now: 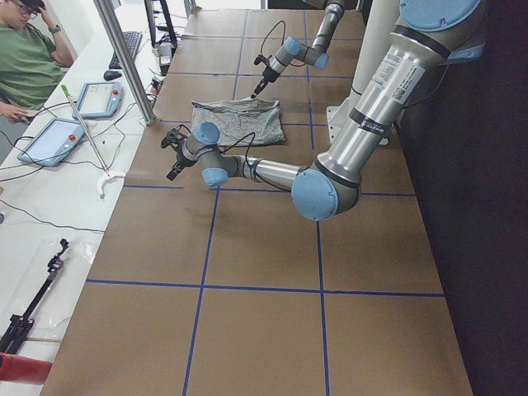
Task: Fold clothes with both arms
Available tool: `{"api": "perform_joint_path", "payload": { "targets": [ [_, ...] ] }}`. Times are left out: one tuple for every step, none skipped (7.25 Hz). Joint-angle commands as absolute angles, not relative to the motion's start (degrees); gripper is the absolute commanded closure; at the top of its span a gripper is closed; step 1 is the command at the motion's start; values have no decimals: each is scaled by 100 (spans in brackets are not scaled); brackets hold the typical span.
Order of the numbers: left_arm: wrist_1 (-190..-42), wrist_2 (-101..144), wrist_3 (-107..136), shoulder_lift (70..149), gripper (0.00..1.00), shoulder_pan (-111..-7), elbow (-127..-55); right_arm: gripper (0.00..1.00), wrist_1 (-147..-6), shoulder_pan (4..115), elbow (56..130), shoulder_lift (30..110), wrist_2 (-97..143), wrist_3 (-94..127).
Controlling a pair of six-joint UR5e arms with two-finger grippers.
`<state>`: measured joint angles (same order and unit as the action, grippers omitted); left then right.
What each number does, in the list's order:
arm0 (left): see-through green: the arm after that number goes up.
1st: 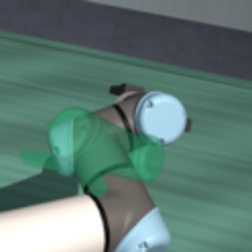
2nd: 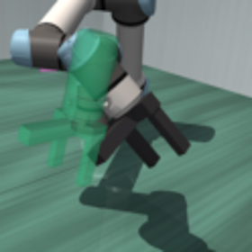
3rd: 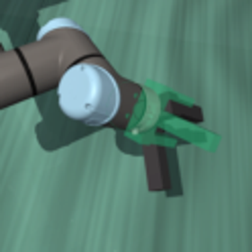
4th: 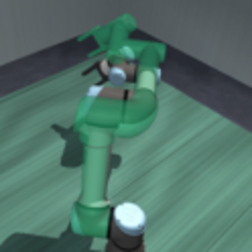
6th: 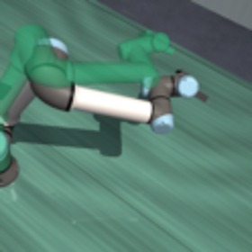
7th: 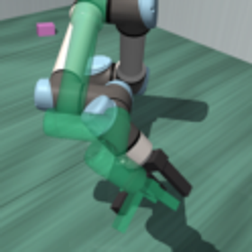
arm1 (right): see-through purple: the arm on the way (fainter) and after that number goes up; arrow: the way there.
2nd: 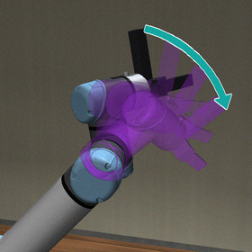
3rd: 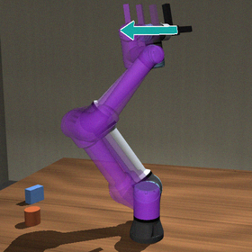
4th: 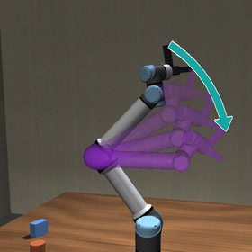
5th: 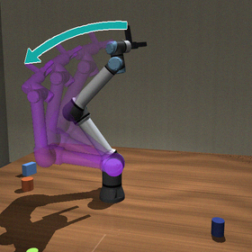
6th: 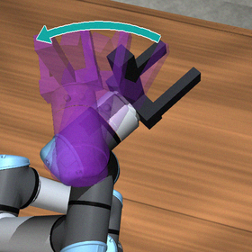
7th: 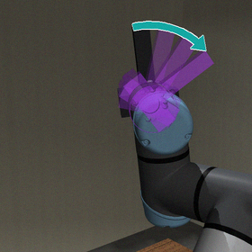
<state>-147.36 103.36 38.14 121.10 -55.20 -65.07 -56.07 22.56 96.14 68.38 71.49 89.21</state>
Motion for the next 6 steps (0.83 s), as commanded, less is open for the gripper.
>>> {"api": "perform_joint_path", "payload": {
  "targets": [
    [-14731,10336,3806,12111,0,-5520,-6495,0,-6944,2390,10436,6716,7407,8206],
    [-14730,10336,3806,12111,0,-5520,-6495,0,-7744,2365,10572,6445,7496,7922],
    [-14730,10336,3806,12111,0,-5511,-6486,0,-8126,2295,10565,6207,7514,7023],
    [-14730,10336,3806,12111,0,-5511,-6495,4,-8121,2163,10573,6170,7506,6474],
    [-14730,10336,3806,12111,0,-5511,-6495,22,-8095,2049,10547,5900,7497,6443],
    [-14730,10336,3806,12111,0,-5511,-6495,22,-8034,2022,10564,5837,7445,6408]
  ]
}}
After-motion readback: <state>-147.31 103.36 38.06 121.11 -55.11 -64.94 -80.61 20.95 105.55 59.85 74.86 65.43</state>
